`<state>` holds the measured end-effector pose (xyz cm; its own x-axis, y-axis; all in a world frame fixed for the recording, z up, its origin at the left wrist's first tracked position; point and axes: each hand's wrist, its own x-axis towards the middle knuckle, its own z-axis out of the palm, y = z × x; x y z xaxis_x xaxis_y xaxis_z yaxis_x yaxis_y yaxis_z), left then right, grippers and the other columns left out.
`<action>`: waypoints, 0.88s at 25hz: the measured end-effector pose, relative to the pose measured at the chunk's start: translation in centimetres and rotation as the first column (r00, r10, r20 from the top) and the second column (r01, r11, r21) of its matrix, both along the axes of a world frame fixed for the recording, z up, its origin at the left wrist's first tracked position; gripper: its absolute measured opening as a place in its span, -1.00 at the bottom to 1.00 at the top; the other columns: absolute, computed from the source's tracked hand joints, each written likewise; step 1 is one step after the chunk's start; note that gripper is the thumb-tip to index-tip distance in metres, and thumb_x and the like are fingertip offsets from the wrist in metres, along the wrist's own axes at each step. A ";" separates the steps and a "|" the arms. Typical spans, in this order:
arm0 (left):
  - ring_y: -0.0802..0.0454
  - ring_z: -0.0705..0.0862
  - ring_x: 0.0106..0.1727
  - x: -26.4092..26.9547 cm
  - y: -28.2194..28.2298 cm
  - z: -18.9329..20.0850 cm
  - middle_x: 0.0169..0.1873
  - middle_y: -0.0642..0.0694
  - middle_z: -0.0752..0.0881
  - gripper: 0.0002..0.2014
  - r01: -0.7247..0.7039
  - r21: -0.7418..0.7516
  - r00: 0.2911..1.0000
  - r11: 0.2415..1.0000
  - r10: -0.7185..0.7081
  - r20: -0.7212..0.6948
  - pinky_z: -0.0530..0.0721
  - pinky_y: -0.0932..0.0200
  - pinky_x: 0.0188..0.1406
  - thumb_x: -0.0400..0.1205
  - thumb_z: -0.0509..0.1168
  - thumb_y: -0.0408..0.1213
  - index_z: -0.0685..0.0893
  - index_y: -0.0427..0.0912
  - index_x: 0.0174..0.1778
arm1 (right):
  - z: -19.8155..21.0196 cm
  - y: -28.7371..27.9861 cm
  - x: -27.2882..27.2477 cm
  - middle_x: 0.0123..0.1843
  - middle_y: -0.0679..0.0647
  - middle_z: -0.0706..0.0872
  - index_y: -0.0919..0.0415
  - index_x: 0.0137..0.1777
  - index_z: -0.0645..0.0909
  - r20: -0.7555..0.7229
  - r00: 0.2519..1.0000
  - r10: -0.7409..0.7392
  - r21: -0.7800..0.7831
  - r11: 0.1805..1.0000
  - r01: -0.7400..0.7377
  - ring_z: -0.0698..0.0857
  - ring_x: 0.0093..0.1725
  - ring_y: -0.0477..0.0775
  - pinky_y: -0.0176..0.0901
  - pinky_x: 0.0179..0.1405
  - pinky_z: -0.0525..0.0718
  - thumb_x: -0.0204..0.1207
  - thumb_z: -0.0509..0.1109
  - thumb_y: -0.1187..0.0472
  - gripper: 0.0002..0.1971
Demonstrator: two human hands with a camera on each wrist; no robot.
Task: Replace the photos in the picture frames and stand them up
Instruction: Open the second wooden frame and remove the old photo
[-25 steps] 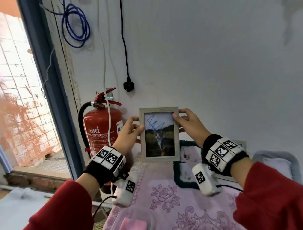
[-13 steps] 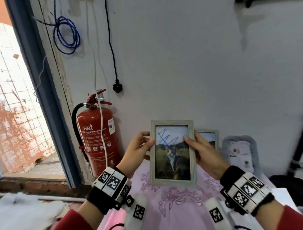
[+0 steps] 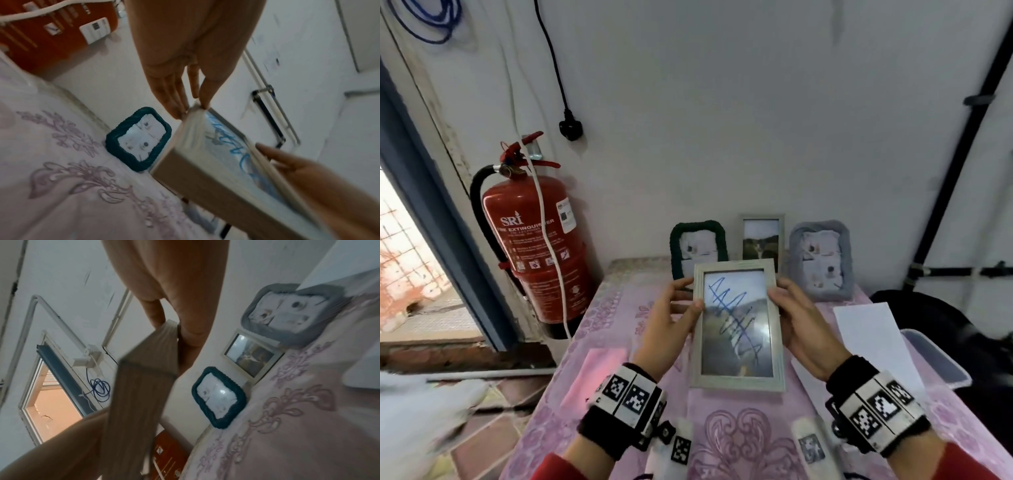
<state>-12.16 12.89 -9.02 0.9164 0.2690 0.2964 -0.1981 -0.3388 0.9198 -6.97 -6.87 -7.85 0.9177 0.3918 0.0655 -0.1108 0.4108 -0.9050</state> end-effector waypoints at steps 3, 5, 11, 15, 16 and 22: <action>0.12 0.45 0.28 -0.8 -2.3 -1.5 0.24 0.03 0.47 -0.56 -0.099 0.464 0.992 0.880 0.048 0.121 0.47 0.14 0.31 0.61 0.32 -0.26 0.46 0.04 0.41 | -1.8 -0.7 -0.8 0.00 0.14 0.77 0.17 0.35 0.41 0.005 0.999 -0.046 -0.083 0.995 0.047 0.77 -0.11 0.07 0.00 -0.15 0.78 0.63 0.23 0.22 -0.69; 0.17 0.46 0.30 -1.3 -4.4 -1.9 0.25 0.06 0.51 -0.59 0.020 0.460 0.991 0.888 -0.077 0.105 0.45 0.15 0.36 0.64 0.27 -0.22 0.45 0.06 0.42 | -2.7 -1.0 -1.2 -0.01 0.10 0.80 0.10 0.35 0.39 0.006 0.999 -0.046 -0.091 0.995 0.046 0.78 -0.13 0.04 -0.04 -0.22 0.75 0.61 0.26 0.18 -0.68; 0.44 0.43 0.19 -2.0 -8.5 -2.9 0.18 0.12 0.42 -0.39 0.216 0.239 0.969 0.947 -0.237 0.064 0.53 0.61 0.00 0.55 0.39 -0.08 0.32 0.11 0.50 | -3.1 -1.9 -1.4 0.13 0.32 0.73 0.04 0.36 0.48 -0.060 0.997 0.049 0.076 0.996 -0.044 0.74 0.06 0.29 0.22 -0.06 0.76 0.66 0.09 0.00 -0.65; 0.43 0.43 0.27 -2.2 -9.1 -3.6 0.23 0.17 0.42 -0.30 0.120 0.247 0.982 0.961 -0.152 0.115 0.56 0.45 0.17 0.49 0.44 -0.22 0.28 0.12 0.50 | -3.4 -2.1 -1.6 0.10 0.31 0.72 0.01 0.34 0.55 -0.025 0.998 0.052 0.033 0.998 -0.051 0.73 0.00 0.22 0.16 -0.08 0.77 0.69 0.01 -0.05 -0.61; 0.40 0.47 0.26 -2.3 -9.1 -3.7 0.24 0.18 0.46 -0.34 0.113 0.186 0.984 0.976 -0.136 0.115 0.59 0.33 0.20 0.51 0.40 -0.27 0.30 0.14 0.49 | -3.6 -2.1 -1.6 0.11 0.28 0.73 0.01 0.33 0.56 0.005 0.999 0.041 -0.008 0.999 -0.041 0.74 -0.04 0.18 0.10 -0.07 0.75 0.69 0.01 -0.05 -0.61; 0.26 0.65 0.18 -2.6 -7.4 -4.0 0.18 0.25 0.65 -0.58 0.146 -0.048 0.970 0.988 -0.134 0.202 0.56 0.46 0.08 0.69 0.18 -0.36 0.40 0.02 0.46 | -5.1 -1.9 -1.3 0.29 0.18 0.63 -0.06 0.32 0.54 0.216 0.974 -0.066 -0.304 0.944 0.131 0.68 0.14 0.15 -0.08 0.14 0.67 0.60 0.26 0.39 -0.61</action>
<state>-14.80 5.52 -12.98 0.8710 0.1659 0.4624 -0.4195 -0.2386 0.8758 -8.26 -8.73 -12.92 0.9334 0.3307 0.1395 0.1119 0.1011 -0.9886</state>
